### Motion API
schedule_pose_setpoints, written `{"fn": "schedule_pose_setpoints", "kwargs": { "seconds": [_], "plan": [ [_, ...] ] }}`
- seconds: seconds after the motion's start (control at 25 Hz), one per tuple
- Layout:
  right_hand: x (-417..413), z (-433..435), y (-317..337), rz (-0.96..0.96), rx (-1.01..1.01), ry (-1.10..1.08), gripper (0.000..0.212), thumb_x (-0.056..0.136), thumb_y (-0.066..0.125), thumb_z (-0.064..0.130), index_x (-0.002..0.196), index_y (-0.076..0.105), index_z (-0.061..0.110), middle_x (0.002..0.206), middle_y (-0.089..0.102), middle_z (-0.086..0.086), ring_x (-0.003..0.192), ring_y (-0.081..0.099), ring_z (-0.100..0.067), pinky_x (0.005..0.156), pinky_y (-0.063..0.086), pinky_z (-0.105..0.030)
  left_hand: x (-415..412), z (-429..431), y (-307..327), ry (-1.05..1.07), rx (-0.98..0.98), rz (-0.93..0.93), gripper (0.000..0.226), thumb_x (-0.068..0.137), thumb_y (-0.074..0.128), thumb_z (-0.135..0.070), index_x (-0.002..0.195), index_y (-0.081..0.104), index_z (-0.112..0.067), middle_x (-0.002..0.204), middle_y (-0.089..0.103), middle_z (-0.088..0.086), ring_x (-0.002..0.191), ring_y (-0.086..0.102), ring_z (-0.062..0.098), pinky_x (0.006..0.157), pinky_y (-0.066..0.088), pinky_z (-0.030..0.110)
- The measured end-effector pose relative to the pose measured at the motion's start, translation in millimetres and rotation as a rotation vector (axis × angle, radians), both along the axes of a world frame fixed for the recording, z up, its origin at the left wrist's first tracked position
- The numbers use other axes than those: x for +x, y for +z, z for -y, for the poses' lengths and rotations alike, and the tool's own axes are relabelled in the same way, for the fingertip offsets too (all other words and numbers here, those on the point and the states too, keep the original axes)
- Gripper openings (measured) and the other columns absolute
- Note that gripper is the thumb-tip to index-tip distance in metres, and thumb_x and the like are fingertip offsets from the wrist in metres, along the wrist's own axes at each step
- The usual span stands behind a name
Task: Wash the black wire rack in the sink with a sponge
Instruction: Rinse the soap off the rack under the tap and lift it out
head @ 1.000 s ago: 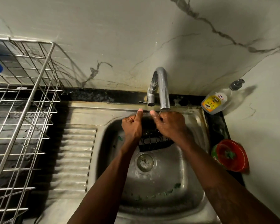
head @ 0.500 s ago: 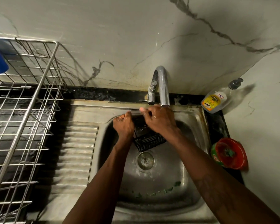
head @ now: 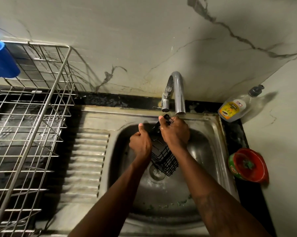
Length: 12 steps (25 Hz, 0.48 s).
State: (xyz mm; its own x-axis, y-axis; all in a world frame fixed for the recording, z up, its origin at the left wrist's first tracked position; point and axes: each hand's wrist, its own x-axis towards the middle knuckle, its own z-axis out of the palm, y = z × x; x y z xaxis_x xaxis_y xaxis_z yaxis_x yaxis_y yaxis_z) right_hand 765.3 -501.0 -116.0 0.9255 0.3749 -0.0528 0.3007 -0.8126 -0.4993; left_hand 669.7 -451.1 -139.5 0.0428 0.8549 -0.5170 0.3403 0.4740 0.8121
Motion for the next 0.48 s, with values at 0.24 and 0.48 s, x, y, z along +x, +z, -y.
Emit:
{"fn": "schedule_pose_setpoints", "kwargs": {
  "seconds": [0.24, 0.48],
  "plan": [
    [-16.1, -22.2, -17.6, -0.13, 0.111, 0.412, 0.025, 0.097, 0.056, 0.043, 0.112, 0.066, 0.025, 0.109, 0.067, -0.003, 0.104, 0.062, -0.023, 0.085, 0.05, -0.032, 5.2, -31.3, 16.8, -0.287, -0.017, -0.121, 0.074, 0.097, 0.033, -0.071, 0.095, 0.073, -0.009, 0.088, 0.072, 0.011, 0.075, 0.066, 0.023, 0.07, 0.055, 0.033],
    [-39.4, -9.4, -43.9, -0.408, 0.026, -0.055, 0.07, 0.102, 0.015, 0.063, 0.158, 0.023, 0.023, 0.161, 0.03, -0.012, 0.147, 0.03, -0.032, 0.121, 0.019, -0.053, -11.1, -21.8, -8.0, 0.191, -0.315, -0.06, 0.062, 0.087, 0.067, -0.055, 0.111, 0.063, 0.002, 0.097, 0.067, 0.011, 0.091, 0.064, 0.03, 0.088, 0.056, 0.043]
  ]
}}
